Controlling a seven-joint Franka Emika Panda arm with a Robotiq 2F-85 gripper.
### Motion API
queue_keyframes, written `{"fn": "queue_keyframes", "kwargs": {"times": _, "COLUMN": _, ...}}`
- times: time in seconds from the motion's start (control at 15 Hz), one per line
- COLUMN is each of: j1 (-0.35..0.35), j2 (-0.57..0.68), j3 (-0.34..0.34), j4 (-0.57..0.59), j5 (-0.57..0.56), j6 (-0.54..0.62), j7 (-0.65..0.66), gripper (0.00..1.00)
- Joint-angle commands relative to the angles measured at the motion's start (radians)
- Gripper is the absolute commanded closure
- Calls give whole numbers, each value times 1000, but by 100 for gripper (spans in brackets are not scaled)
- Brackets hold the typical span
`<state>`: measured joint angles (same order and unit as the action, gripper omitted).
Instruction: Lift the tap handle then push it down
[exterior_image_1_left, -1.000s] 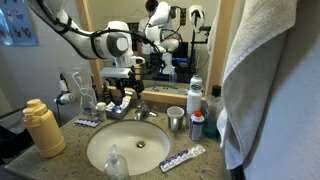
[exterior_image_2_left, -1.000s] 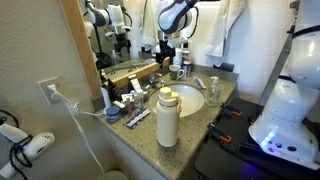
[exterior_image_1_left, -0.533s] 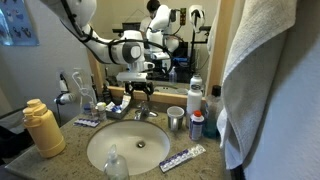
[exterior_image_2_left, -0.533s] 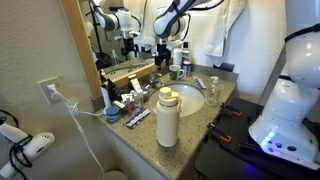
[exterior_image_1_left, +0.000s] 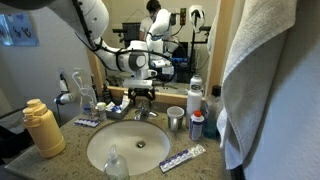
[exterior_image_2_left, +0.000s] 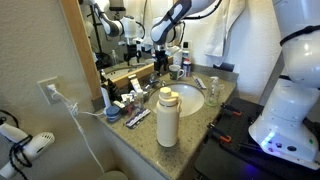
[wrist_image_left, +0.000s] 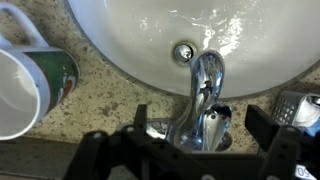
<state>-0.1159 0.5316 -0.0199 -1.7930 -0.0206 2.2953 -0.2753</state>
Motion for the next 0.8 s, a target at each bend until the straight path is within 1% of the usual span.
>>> {"fn": "queue_keyframes", "kwargs": {"times": 0.0, "j1": -18, "j2": 37, "j3": 20, "j4": 54, "j5": 18, "j6": -40, "j7": -25, "gripper": 28}}
{"fn": "queue_keyframes", "kwargs": {"times": 0.07, "j1": -19, "j2": 39, "j3": 22, "j4": 56, "j5": 18, "j6": -39, "j7": -21, "gripper": 34}}
{"fn": "queue_keyframes", "kwargs": {"times": 0.27, "j1": -17, "j2": 34, "j3": 23, "j4": 60, "j5": 16, "j6": -40, "j7": -12, "gripper": 59}}
{"fn": "queue_keyframes", "kwargs": {"times": 0.33, "j1": -15, "j2": 31, "j3": 25, "j4": 59, "j5": 19, "j6": -45, "j7": -11, "gripper": 66}}
{"fn": "queue_keyframes", "kwargs": {"times": 0.6, "j1": -3, "j2": 26, "j3": 32, "j4": 68, "j5": 11, "j6": -99, "j7": 2, "gripper": 96}}
{"fn": "queue_keyframes", "kwargs": {"times": 0.67, "j1": -3, "j2": 27, "j3": 33, "j4": 67, "j5": 13, "j6": -100, "j7": 3, "gripper": 93}}
{"fn": "queue_keyframes", "kwargs": {"times": 0.73, "j1": -2, "j2": 25, "j3": 33, "j4": 66, "j5": 14, "j6": -103, "j7": 5, "gripper": 93}}
